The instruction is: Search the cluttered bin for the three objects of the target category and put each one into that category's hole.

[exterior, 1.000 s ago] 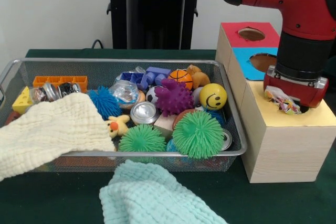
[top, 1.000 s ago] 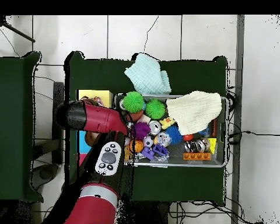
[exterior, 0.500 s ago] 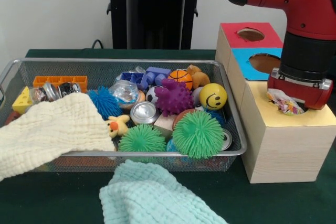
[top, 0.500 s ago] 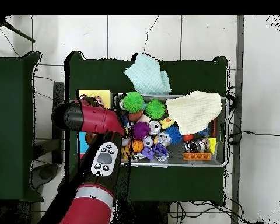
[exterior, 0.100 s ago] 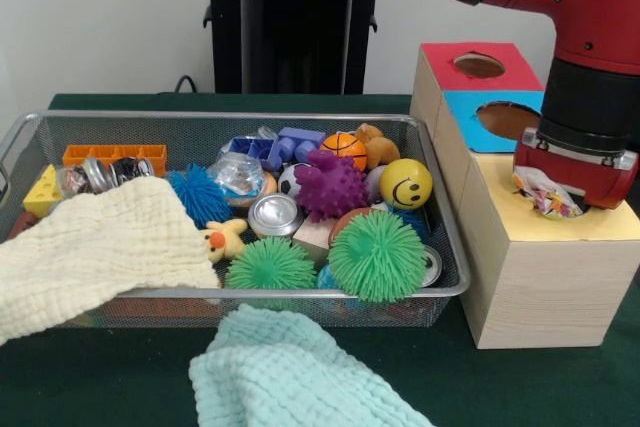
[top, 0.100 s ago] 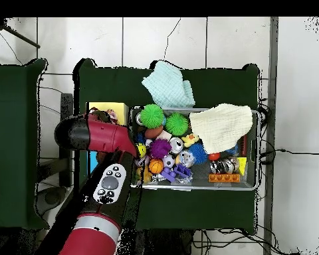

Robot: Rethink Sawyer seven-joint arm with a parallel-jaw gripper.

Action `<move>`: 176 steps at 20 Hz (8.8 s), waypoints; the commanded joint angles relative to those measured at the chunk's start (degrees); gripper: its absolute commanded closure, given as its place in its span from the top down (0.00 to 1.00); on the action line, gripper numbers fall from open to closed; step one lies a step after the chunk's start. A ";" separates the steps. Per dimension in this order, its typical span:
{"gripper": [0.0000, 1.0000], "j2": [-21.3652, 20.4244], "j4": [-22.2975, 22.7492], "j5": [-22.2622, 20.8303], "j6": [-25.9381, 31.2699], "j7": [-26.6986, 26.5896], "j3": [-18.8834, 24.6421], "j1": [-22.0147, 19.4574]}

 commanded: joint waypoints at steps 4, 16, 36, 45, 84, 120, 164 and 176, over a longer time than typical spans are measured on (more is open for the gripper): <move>0.00 10.37 7.10 -0.01 5.29 7.84 10.24 -3.02; 0.00 7.04 10.64 0.53 4.73 8.64 11.82 -4.47; 0.00 0.76 9.53 -5.79 6.90 3.63 5.14 -3.18; 0.00 -0.25 5.12 -7.85 15.86 5.02 0.88 -1.05; 0.00 -13.35 7.58 -9.92 27.49 3.11 4.78 -5.30; 0.00 2.54 -11.22 -9.12 24.00 9.73 6.78 -5.09; 0.00 5.46 -7.13 -12.37 11.83 4.69 9.44 -7.60; 0.00 2.45 -6.69 -10.81 22.36 8.20 6.71 -5.49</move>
